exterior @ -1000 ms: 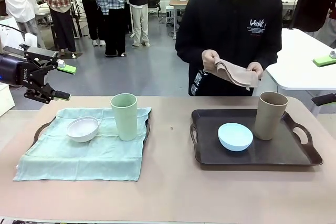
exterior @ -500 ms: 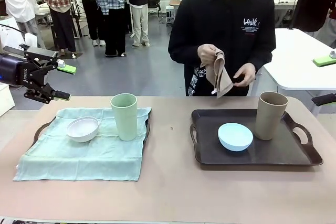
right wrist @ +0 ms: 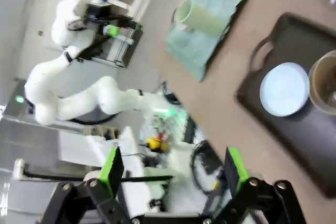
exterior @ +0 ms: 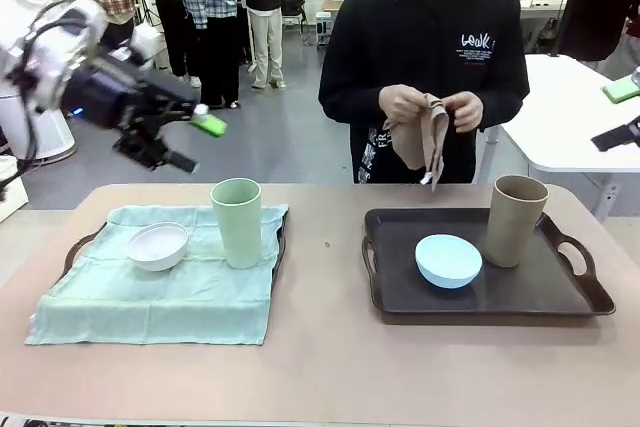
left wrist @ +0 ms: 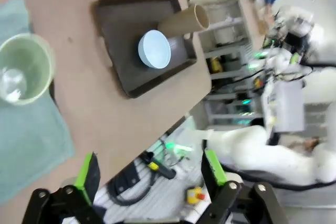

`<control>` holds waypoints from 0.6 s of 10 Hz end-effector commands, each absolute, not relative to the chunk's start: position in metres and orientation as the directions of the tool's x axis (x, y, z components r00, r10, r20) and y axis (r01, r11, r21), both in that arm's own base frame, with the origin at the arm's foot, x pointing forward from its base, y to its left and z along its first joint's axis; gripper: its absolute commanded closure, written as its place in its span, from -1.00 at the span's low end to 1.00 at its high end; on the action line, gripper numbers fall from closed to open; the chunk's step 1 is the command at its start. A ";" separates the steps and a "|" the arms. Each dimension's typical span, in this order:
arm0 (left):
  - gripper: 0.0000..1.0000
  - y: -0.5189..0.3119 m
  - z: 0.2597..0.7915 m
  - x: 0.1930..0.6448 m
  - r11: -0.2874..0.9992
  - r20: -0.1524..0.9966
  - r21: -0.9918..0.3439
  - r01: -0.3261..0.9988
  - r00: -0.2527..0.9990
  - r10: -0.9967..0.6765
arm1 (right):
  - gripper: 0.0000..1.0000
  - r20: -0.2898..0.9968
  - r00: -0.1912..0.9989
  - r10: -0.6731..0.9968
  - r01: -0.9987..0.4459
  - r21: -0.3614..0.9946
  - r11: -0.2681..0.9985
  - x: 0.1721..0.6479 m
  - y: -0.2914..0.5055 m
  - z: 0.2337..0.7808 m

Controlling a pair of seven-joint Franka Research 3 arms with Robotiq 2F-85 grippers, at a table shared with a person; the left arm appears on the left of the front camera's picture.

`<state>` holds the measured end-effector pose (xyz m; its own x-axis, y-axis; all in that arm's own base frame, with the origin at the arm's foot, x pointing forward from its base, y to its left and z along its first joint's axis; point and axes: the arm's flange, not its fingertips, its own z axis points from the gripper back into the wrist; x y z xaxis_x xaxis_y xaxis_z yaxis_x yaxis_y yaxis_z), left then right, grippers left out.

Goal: Set up a tray with a mat and arrange the tableware.
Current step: Pick up the Picnic Bowl and Reusable plastic cup from the Handle tray in front of the human's position and hold them in the air.

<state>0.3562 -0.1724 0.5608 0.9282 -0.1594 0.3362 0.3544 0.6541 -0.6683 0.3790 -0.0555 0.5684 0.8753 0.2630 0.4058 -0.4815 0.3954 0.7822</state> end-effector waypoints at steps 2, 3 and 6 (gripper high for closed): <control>-1.00 -0.262 0.585 0.384 0.796 0.396 -0.416 0.439 0.876 -0.277 | -1.00 0.485 0.786 0.383 -0.617 0.640 0.457 0.441 -0.096 0.558; -1.00 -0.300 0.590 0.374 0.808 0.395 -0.361 0.466 0.861 -0.320 | -1.00 0.413 0.853 0.318 -0.510 0.787 0.346 0.446 -0.105 0.556; -1.00 -0.252 0.589 0.360 0.735 0.404 -0.495 0.463 0.872 -0.277 | -1.00 0.478 0.805 0.352 -0.593 0.669 0.448 0.433 -0.085 0.562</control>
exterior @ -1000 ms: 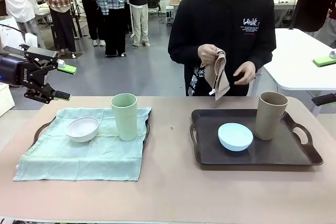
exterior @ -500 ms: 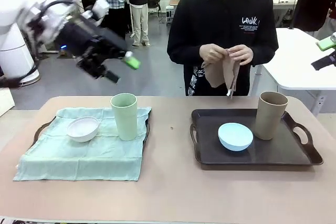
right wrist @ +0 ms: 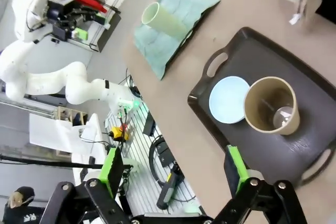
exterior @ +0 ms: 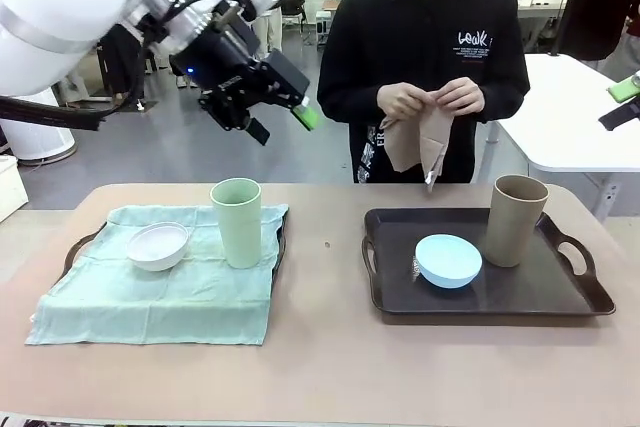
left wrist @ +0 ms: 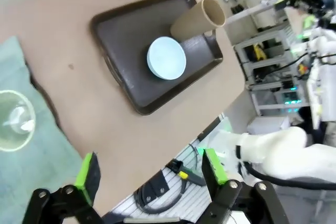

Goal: Set up a tray with a mat and arrange the tableware.
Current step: Pick up the Picnic Bowl and Reusable plastic cup from the Handle tray in front of the human's position and hold them in the air.

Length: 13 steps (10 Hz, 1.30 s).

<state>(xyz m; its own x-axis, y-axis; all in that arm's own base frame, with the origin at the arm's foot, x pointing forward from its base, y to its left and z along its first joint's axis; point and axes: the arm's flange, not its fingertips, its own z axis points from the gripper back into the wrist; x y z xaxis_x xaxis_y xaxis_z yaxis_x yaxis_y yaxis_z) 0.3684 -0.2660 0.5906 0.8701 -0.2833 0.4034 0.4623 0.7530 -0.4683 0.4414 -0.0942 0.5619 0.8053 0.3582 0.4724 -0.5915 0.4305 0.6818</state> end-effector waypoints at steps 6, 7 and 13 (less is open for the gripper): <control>-1.00 -0.429 0.558 0.343 0.651 0.399 -0.415 0.636 0.770 -0.498 | -1.00 0.846 0.411 0.340 -0.911 0.380 0.157 0.571 -0.115 0.537; -1.00 -0.456 0.550 0.349 0.677 0.466 -0.375 0.634 0.760 -0.453 | -1.00 0.844 0.389 0.370 -0.912 0.410 0.023 0.571 -0.122 0.529; -1.00 -0.430 0.562 0.355 0.607 0.370 -0.521 0.600 0.800 -0.473 | -1.00 0.875 0.208 0.437 -0.977 0.208 0.047 0.589 -0.125 0.519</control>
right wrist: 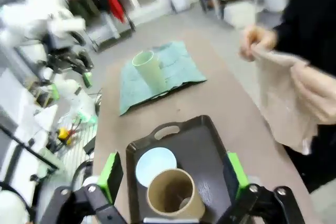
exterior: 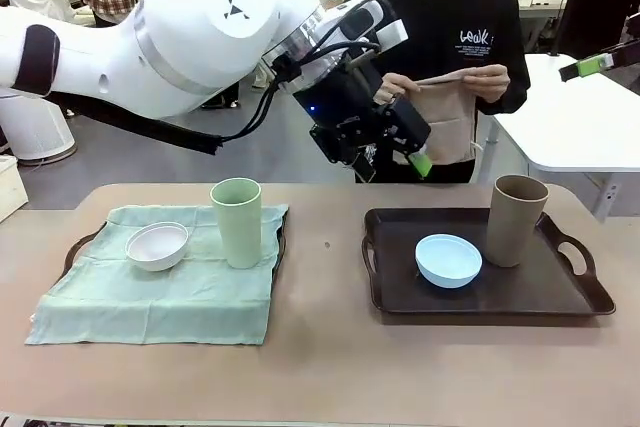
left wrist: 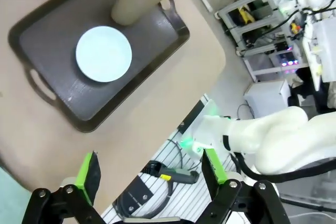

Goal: Set up a tray with a mat and arrange the tableware.
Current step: Pick up the Picnic Bowl and Reusable plastic cup from the Handle tray in front of the human's position and hold them in the air.

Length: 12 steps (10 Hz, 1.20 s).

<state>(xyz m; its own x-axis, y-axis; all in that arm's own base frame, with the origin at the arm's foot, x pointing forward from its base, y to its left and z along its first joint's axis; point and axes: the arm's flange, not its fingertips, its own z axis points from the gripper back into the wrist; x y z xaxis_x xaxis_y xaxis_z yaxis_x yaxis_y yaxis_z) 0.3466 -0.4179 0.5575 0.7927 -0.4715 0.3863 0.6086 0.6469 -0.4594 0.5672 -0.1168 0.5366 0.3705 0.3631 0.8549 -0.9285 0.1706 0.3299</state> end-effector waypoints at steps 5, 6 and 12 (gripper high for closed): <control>-1.00 -0.505 0.587 0.351 0.682 0.359 -0.410 0.606 0.794 -0.490 | -1.00 0.733 -0.176 0.657 -0.977 -0.049 -0.207 0.602 -0.148 0.479; -1.00 -0.475 0.569 0.355 0.658 0.363 -0.455 0.600 0.800 -0.478 | -1.00 0.773 -0.103 0.626 -0.968 0.067 -0.242 0.611 -0.131 0.463; -1.00 -0.516 0.532 0.375 0.834 0.337 -0.182 0.520 0.830 -0.444 | -1.00 0.697 -0.238 0.677 -0.926 0.047 -0.374 0.628 -0.118 0.442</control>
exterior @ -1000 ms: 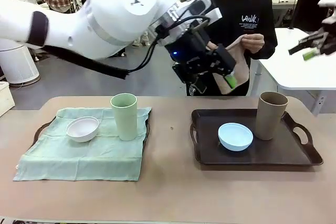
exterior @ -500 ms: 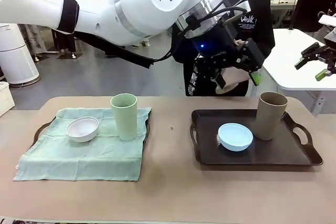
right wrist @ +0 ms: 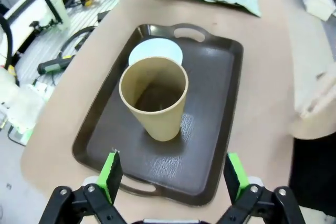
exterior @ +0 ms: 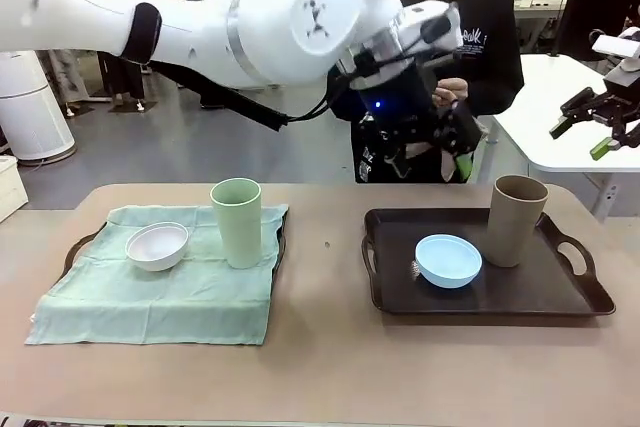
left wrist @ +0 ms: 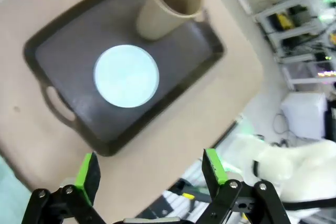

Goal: Set up a tray with a mat and arrange the tableware.
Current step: Pick up the Picnic Bowl and Reusable plastic cup from the Handle tray in front of the human's position and hold them in the air.

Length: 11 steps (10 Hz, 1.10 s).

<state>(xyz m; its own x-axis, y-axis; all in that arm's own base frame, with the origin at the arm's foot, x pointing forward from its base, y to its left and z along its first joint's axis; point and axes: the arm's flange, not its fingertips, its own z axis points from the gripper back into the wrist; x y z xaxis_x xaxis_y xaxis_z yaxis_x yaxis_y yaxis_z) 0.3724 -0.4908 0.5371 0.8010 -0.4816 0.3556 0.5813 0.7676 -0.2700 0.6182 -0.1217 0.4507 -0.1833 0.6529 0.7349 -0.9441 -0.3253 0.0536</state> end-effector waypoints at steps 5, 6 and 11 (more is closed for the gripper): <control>-1.00 -0.551 0.493 0.384 0.929 0.171 -0.012 0.370 0.916 -0.363 | -1.00 0.715 -0.271 0.645 -0.886 0.076 -0.457 0.635 -0.098 0.403; -1.00 -0.549 0.493 0.386 0.939 0.167 -0.022 0.344 0.927 -0.335 | -1.00 0.728 -0.256 0.636 -0.886 0.087 -0.456 0.635 -0.097 0.398; -1.00 -0.539 0.481 0.384 0.928 0.180 0.003 0.373 0.912 -0.368 | -1.00 0.729 -0.227 0.646 -0.889 0.116 -0.443 0.631 -0.092 0.393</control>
<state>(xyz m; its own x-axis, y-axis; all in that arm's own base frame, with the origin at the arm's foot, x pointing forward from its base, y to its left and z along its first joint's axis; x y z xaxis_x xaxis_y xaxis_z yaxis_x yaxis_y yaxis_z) 0.3849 -0.5384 0.4809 0.9129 -0.3660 0.1806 0.3714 0.9285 0.0043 0.6308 -0.0978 0.3947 -0.2278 0.6382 0.7354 -0.8975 -0.4305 0.0956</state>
